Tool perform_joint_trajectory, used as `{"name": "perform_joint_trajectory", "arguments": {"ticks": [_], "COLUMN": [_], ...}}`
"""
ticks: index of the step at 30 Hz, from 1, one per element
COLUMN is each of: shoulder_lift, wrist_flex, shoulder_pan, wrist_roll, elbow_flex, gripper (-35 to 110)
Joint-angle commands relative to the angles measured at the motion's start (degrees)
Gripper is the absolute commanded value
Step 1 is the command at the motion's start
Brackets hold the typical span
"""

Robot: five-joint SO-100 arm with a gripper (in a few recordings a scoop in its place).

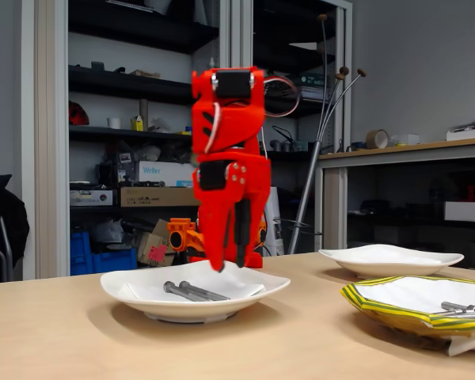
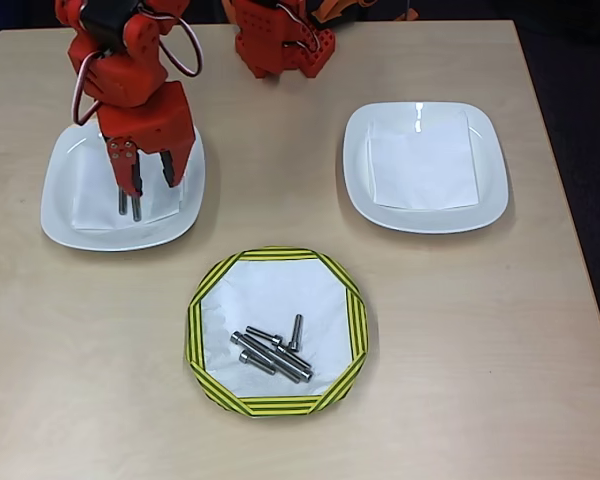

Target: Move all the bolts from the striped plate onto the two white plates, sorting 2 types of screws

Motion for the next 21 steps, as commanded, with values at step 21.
{"name": "perform_joint_trajectory", "arguments": {"ticks": [21], "shoulder_lift": [-9.67], "wrist_flex": [-28.39], "shoulder_pan": [-24.61], "wrist_roll": [1.23], "elbow_flex": [-8.79], "gripper": [15]}}
